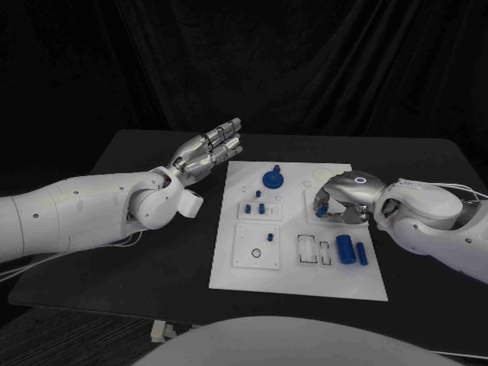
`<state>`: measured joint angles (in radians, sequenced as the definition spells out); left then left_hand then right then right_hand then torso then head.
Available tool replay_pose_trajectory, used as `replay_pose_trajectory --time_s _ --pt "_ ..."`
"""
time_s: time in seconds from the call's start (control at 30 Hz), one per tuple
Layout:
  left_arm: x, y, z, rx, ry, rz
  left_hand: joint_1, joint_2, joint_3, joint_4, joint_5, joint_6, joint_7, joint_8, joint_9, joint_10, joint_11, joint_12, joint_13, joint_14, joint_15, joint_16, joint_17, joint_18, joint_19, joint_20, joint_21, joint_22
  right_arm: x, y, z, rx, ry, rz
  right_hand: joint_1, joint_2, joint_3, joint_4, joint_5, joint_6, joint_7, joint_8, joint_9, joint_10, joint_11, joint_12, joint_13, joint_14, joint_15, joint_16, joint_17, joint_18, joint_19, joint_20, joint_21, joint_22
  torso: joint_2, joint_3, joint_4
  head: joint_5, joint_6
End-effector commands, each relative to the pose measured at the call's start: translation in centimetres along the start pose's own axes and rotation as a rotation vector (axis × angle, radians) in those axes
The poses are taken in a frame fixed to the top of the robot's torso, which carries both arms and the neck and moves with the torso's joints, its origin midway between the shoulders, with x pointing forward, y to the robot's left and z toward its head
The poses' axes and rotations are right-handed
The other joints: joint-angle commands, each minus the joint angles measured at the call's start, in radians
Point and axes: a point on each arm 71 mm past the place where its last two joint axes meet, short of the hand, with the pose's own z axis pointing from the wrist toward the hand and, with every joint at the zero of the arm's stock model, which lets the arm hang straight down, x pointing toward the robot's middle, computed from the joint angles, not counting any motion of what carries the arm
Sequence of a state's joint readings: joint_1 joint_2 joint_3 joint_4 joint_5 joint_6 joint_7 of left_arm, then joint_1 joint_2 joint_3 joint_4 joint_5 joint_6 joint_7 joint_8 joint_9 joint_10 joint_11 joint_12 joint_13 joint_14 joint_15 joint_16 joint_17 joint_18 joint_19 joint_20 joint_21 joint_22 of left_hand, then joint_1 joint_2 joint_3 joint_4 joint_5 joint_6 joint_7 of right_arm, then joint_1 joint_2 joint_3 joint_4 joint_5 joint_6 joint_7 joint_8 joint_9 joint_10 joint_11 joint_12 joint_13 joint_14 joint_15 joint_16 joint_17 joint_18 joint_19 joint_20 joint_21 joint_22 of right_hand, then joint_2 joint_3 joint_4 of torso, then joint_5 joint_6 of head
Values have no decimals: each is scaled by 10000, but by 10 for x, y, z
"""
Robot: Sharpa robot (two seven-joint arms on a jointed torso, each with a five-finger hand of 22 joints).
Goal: Assemble the parts on the task board
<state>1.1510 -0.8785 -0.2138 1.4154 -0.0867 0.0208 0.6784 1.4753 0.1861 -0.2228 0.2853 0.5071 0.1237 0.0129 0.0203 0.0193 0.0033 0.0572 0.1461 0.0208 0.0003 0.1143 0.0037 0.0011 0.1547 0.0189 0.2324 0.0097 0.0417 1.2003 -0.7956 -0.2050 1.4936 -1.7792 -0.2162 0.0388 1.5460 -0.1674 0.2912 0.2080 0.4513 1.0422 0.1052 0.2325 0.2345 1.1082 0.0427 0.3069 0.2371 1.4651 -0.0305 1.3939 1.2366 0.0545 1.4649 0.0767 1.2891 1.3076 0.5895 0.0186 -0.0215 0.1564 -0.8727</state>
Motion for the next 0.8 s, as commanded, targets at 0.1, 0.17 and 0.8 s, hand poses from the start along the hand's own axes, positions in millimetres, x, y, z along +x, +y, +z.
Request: replay_pose_trajectory --time_s 0.1,0.17,0.8 --pt "1 -6 0 956 37 -145 135 4 -6 -46 46 4 69 2 10 5 8 -29 5 -3 99 -37 -11 63 -25 77 52 6 -6 2 -6 21 -275 -1 10 -25 10 -59 -22 72 -4 51 46 101 5 40 27 226 -33 -64 -34 79 -54 -42 -55 1809 -5 2 -3 19 1" --pt "1 -6 0 945 29 -138 135 4 -6 -46 46 10 70 3 11 5 8 -24 5 -3 100 -37 -11 63 -28 78 49 -1 -10 2 -7 36 -346 -43 9 -32 10 -67 -42 71 -4 56 55 102 7 41 27 224 -32 -66 -37 78 -53 -41 -52 1810 -5 2 -2 3 1" --pt "1 -5 1 894 20 -126 141 1 -8 -45 50 13 77 4 12 6 9 -18 6 -3 111 -37 -11 70 -31 93 47 -6 -63 41 -1 -1017 -987 47 -37 -27 52 -90 -222 -40 44 45 116 114 28 45 30 226 -1 -67 -36 79 -63 -24 -67 1804 -8 -5 6 128 1"
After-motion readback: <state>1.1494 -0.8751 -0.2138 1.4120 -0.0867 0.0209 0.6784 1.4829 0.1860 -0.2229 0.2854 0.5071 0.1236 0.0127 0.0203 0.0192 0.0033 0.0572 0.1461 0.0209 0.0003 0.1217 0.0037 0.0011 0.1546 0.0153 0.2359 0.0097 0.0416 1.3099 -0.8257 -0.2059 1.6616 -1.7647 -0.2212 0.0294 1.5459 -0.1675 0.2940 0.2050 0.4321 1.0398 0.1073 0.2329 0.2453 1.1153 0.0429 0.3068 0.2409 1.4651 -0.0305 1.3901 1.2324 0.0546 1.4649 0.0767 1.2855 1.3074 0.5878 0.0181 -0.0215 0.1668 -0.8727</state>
